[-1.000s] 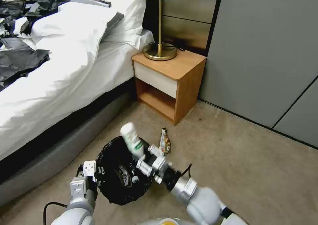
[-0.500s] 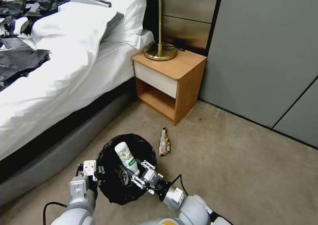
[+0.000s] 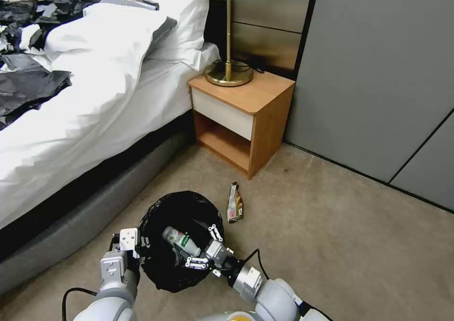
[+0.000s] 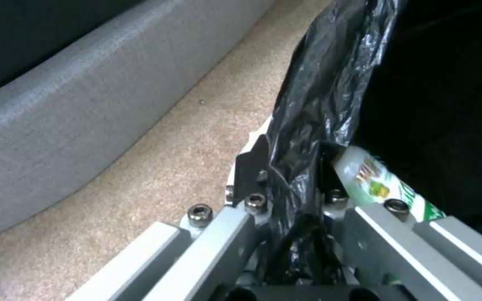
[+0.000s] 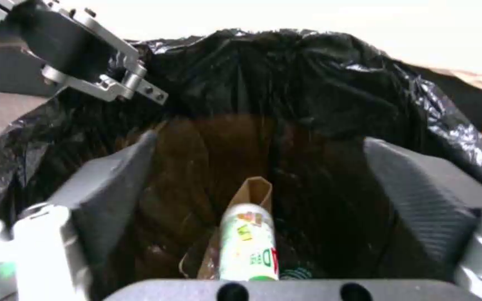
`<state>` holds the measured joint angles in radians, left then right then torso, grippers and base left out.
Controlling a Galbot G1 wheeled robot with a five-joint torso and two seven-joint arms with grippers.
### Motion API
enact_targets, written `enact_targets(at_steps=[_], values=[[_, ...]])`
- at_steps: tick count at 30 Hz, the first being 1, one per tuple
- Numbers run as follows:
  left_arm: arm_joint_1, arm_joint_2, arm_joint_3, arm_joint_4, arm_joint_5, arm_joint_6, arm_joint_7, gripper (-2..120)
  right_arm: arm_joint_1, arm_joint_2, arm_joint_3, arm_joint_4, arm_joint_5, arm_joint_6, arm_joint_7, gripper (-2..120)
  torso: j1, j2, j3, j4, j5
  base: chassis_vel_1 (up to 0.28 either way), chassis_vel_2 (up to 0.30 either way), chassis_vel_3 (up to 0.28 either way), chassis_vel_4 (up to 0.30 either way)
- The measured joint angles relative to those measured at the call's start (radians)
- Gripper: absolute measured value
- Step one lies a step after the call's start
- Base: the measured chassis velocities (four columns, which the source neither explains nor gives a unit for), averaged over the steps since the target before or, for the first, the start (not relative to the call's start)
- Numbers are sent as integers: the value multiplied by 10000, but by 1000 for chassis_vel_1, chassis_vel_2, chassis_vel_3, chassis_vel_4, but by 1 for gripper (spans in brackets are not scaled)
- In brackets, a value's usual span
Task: Pick up the trash bin, then pick up the garbage from the floor and place it into the trash bin.
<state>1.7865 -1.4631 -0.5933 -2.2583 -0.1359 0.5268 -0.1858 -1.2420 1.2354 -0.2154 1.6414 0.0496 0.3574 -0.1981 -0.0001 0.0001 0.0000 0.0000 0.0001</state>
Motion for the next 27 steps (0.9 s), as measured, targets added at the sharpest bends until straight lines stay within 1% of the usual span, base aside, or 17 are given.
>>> enact_targets(at_steps=[2, 7, 10, 11, 15, 16, 19, 20, 23, 24, 26, 27], values=[[-14, 7, 1, 9, 0, 5, -1, 0, -5, -35, 0, 83, 0, -18, 24, 99, 0, 0, 0, 0, -1, 0, 0, 0, 0], [-56, 20, -12, 33, -8, 19, -1, 0, -10, -69, 0, 307, -10, -23, 70, 100, 0, 0, 0, 0, 0, 0, 0, 0, 0], [-75, 24, -32, 62, -19, 23, -2, 0, 5, -82, 65, 809, -15, -28, 134, 100, 1, -1, 0, 0, 0, 0, 0, 0, 0], [-75, 24, -32, 62, -19, 23, -2, 0, 5, -82, 65, 809, -15, -28, 134, 100, 1, -1, 0, 0, 0, 0, 0, 0, 0], [-78, 25, -44, 105, -21, 23, -1, 0, 124, -6, 431, 1873, 17, -94, 297, 100, 1, -1, 0, 0, 0, 0, 0, 0, 0], [-78, 25, -44, 105, -21, 23, -1, 0, 124, -6, 431, 1873, 17, -94, 297, 100, 1, -1, 0, 0, 0, 0, 0, 0, 0], [-75, 25, -68, 129, -19, 23, -2, 0, 59, 185, 883, 2787, 30, -223, 724, 100, 1, -1, 0, 1, 0, 0, 0, 0, 0], [-75, 25, -68, 129, -19, 23, -2, 0, 59, 185, 883, 2787, 30, -223, 724, 100, 1, -1, 0, 1, 0, 0, 0, 0, 0], [-71, 43, -124, 123, -38, 23, -1, 0, -439, 391, 1453, 3777, -215, -431, 1640, 100, 0, -1, 0, 1, -1, 0, 0, 0, 0], [-71, 43, -124, 123, -38, 23, -1, 0, -439, 391, 1453, 3777, -215, -431, 1640, 100, 0, -1, 0, 1, -1, 0, 0, 0, 0], [-57, 48, -169, 106, -63, 18, -1, 0, -1094, 605, 1918, 4200, -624, -485, 2326, 100, 1, -1, 0, -2, -1, 0, 0, 0, 0], [-57, 48, -169, 106, -63, 18, -1, 0, -1094, 605, 1918, 4200, -624, -485, 2326, 100, 1, -1, 0, -2, -1, 0, 0, 0, 0]])
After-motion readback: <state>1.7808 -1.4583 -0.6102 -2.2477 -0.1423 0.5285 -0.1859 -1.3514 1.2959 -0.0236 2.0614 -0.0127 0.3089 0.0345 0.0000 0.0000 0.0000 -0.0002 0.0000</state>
